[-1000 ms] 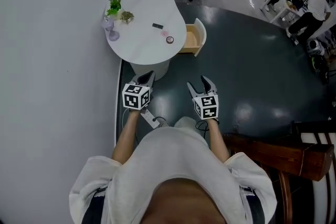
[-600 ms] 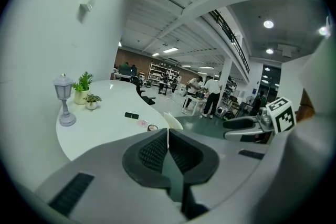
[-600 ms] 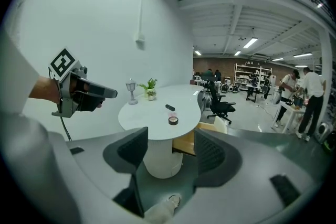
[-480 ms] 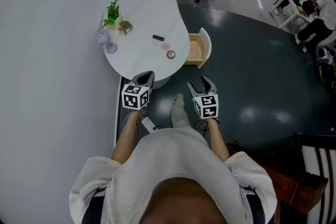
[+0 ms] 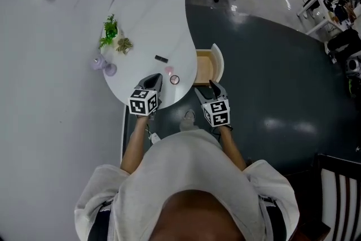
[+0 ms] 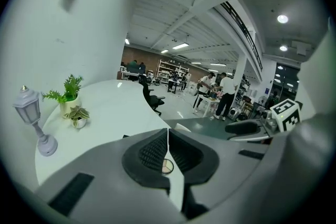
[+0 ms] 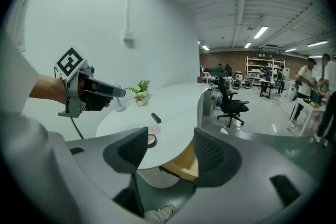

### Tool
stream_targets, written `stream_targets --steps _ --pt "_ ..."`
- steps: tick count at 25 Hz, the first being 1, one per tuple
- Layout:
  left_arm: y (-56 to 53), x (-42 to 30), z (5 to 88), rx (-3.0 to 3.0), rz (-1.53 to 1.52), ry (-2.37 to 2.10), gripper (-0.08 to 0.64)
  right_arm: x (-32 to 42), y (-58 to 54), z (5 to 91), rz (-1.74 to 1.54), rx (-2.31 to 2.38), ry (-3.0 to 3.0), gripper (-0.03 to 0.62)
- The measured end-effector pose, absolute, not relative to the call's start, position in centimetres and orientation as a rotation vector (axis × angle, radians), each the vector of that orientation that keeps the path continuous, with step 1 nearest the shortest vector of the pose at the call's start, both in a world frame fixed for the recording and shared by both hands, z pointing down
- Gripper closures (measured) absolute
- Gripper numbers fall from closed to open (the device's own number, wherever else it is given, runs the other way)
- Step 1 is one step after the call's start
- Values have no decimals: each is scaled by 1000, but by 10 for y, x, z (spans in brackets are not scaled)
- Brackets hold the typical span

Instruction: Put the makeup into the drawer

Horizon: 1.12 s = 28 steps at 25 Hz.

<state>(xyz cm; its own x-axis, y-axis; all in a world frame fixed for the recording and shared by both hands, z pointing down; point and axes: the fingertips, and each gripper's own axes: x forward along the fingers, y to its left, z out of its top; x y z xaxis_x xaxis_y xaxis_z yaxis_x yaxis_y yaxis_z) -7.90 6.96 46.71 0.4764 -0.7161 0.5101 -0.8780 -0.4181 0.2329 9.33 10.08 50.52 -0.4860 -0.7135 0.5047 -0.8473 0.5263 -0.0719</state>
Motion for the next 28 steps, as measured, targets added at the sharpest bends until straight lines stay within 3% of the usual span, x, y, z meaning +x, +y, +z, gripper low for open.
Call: stream_targets --steps 10,28 --pt "21 -73 472 2188 492 -1392 546 84 46 524 460 1105 -2395 339" --pt "1 -110 498 2134 515 -1361 546 16 40 570 518 889 -2341 330"
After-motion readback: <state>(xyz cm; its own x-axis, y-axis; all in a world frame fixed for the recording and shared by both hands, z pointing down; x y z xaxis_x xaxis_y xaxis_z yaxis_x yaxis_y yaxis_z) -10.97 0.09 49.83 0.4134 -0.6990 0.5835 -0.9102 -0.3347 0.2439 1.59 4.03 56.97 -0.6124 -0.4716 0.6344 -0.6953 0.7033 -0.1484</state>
